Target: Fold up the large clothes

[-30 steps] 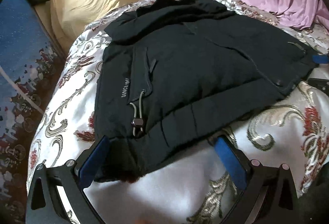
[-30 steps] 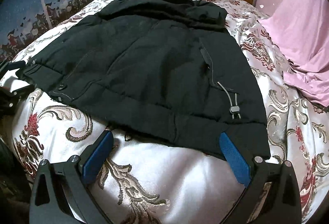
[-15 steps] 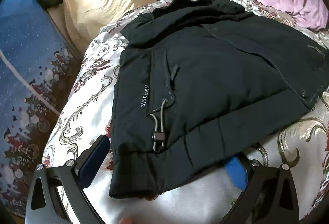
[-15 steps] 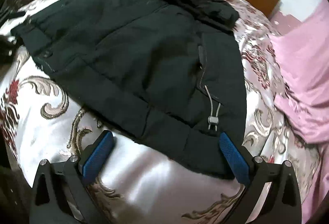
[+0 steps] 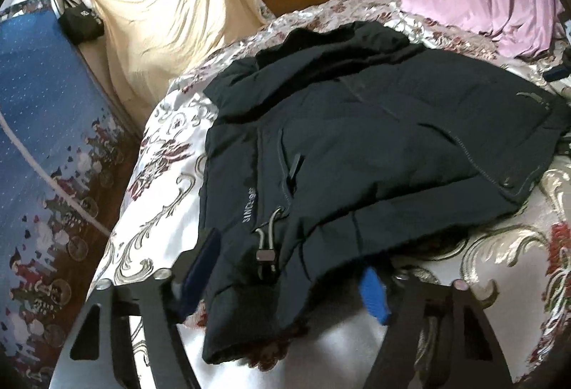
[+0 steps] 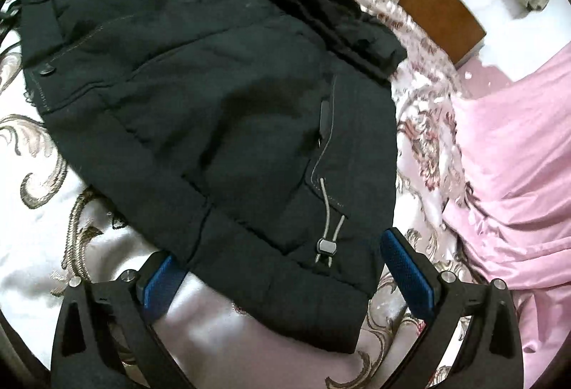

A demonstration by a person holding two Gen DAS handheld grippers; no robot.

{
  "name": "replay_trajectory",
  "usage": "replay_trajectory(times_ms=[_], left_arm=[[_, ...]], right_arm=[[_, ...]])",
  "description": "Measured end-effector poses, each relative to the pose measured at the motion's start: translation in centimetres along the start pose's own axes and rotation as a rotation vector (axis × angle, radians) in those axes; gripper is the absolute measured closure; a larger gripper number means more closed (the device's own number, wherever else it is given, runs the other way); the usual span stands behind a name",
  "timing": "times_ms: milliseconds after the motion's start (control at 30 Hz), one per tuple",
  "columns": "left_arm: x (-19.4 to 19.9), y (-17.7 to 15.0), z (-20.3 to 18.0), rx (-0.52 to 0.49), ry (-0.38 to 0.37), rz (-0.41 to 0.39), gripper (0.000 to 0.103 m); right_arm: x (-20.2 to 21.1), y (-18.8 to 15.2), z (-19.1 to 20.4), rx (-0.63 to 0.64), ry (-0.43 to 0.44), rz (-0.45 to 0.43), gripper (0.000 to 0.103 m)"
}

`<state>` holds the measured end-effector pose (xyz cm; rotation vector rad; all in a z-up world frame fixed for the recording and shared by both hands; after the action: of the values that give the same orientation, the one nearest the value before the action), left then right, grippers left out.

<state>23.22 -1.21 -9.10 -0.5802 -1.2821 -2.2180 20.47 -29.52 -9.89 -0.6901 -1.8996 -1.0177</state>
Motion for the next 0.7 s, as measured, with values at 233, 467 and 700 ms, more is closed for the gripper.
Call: replay_trajectory(times_ms=[233,467,700], left_arm=[[-0.4,-1.4,-1.5,-0.028,-0.068,0.033,0.069],[0.5,-1.1,-1.3,0.049,-0.119,0.019,0.093],[2.3,0.8,1.1,0.139,-0.126,-0.035,0.094]], right_arm=[[0.2,-0.3,2.3,0.086,0.061,-0.036,0.061],[0.7,0.0,2.0,0.031,0.074,-0.088,0.090],[4.8,0.7,-1.0,-0.234,0.155,-0.304,0.094]])
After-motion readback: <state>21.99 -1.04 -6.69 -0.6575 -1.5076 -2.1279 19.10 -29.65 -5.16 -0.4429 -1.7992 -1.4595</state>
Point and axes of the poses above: each gripper's, at about its wrist camera, not at the fingertips, and x roughly against the way its jaws point, z to its left, y to its top, the point moved 9 cm from there along -x, roughly the way its jaws point, and after that the axes turned 11 degrees about y, right-handed, at the moved point
